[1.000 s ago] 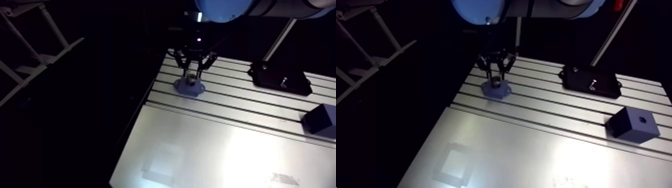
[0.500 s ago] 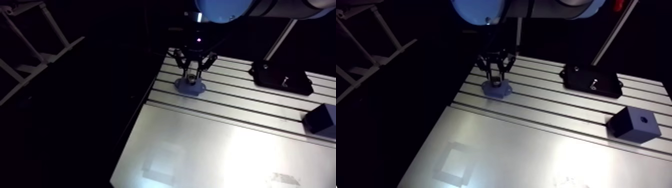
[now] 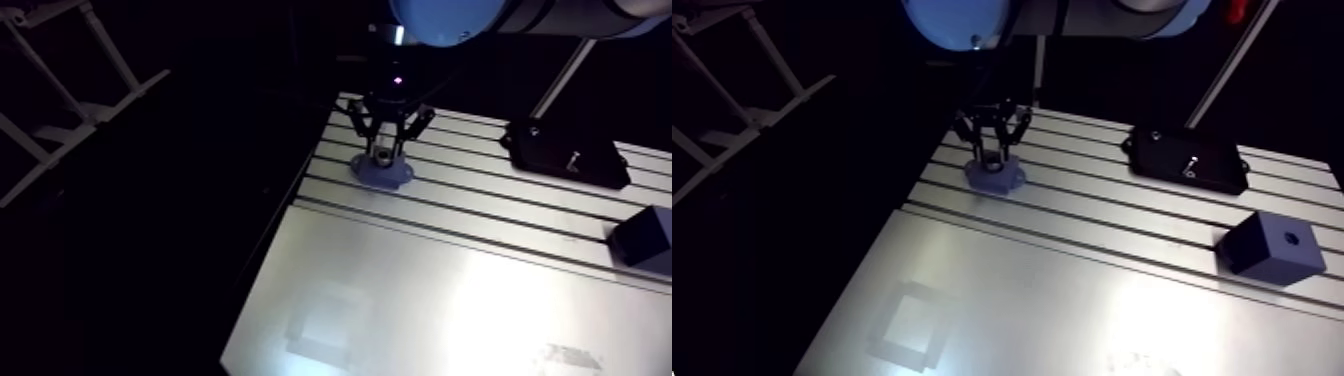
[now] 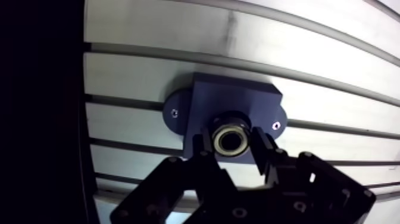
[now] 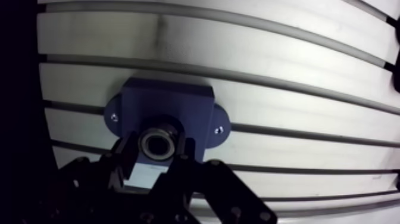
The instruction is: Pick up the bearing and press it into the housing until flush.
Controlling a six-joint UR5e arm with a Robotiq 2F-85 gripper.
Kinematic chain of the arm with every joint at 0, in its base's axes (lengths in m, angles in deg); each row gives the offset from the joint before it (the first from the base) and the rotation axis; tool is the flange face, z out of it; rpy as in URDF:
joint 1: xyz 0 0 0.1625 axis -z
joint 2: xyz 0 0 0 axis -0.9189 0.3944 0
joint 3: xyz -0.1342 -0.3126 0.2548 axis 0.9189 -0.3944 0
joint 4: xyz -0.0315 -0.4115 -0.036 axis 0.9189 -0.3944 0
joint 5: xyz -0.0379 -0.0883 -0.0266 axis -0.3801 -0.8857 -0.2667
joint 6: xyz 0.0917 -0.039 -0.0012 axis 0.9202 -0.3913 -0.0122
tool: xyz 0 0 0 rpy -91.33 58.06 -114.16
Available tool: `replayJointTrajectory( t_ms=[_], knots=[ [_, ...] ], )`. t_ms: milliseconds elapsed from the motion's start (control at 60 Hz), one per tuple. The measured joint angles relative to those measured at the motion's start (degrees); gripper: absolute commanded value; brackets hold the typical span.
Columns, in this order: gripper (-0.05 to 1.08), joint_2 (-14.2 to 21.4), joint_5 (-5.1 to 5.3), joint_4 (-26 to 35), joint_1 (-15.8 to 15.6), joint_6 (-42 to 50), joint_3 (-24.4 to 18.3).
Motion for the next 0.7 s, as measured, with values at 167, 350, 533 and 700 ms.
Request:
replayJointTrajectory(
  t_ms=[167,350,533,700],
  knots=[
    [0.59,-0.19,-0.06,0.0,0.0,-0.02,0.04],
    [0.59,-0.29,-0.07,0.0,0.0,-0.01,0.05],
    [0.59,-0.35,-0.11,0.0,0.01,-0.02,0.05],
    [0.59,-0.39,-0.15,0.0,0.01,-0.03,0.05]
  ],
)
